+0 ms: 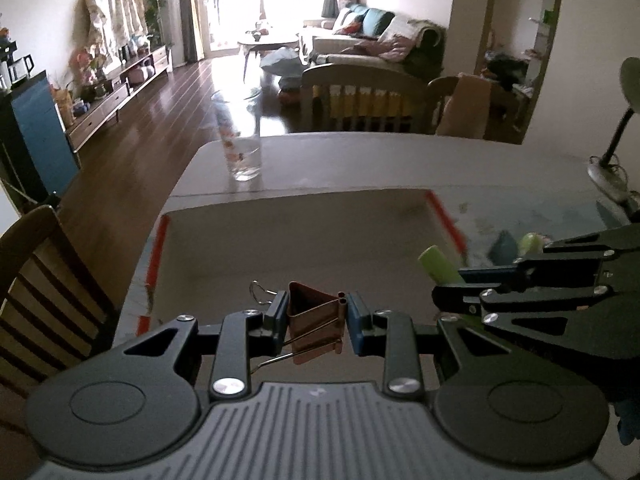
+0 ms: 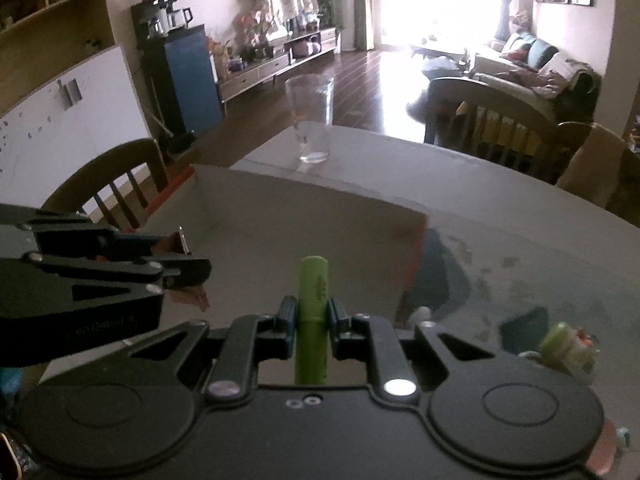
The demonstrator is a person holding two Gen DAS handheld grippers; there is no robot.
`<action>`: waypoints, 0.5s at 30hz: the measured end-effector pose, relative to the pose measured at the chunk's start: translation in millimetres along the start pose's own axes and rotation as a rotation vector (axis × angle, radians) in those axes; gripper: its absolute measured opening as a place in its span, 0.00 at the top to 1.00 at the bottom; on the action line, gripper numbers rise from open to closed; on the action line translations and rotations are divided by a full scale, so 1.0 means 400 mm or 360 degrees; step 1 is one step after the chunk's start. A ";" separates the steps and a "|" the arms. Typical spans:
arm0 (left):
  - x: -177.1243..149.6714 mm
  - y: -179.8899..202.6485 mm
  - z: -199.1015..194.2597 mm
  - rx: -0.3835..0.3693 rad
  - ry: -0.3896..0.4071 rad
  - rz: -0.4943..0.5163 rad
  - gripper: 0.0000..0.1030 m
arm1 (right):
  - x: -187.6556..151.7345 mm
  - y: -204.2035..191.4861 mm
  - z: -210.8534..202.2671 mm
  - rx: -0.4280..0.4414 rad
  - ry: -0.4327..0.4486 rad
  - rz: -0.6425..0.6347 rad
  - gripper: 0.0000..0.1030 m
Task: Organize rigid objects
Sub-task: 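Carry the clip and highlighter over the cardboard box with both tools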
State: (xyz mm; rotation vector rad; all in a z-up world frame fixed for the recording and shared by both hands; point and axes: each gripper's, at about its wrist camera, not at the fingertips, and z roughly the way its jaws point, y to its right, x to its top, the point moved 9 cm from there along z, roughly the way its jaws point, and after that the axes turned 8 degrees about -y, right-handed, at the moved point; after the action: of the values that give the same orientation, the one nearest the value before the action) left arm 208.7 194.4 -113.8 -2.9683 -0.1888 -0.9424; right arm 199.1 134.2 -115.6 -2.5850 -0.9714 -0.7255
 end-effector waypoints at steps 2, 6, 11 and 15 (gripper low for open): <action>0.001 -0.023 0.020 0.0017 -0.0023 -0.0004 0.71 | 0.002 -0.012 0.026 -0.0005 -0.0022 -0.0015 0.85; 0.004 -0.063 0.068 0.0031 -0.0087 -0.0018 0.71 | 0.011 -0.034 0.073 0.0016 -0.0077 -0.0030 0.85; 0.002 -0.098 0.139 0.0052 -0.0190 0.0011 0.71 | 0.000 -0.052 0.128 0.0042 -0.0158 -0.0036 0.85; -0.008 -0.119 0.191 0.0036 -0.0290 0.0016 0.71 | -0.016 -0.057 0.168 0.0029 -0.0225 -0.0049 0.85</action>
State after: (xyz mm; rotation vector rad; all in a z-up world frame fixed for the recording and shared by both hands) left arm 244.2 245.5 -178.8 -3.0296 -0.1856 -0.6631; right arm 203.2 176.1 -173.0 -2.6400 -1.0564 -0.5446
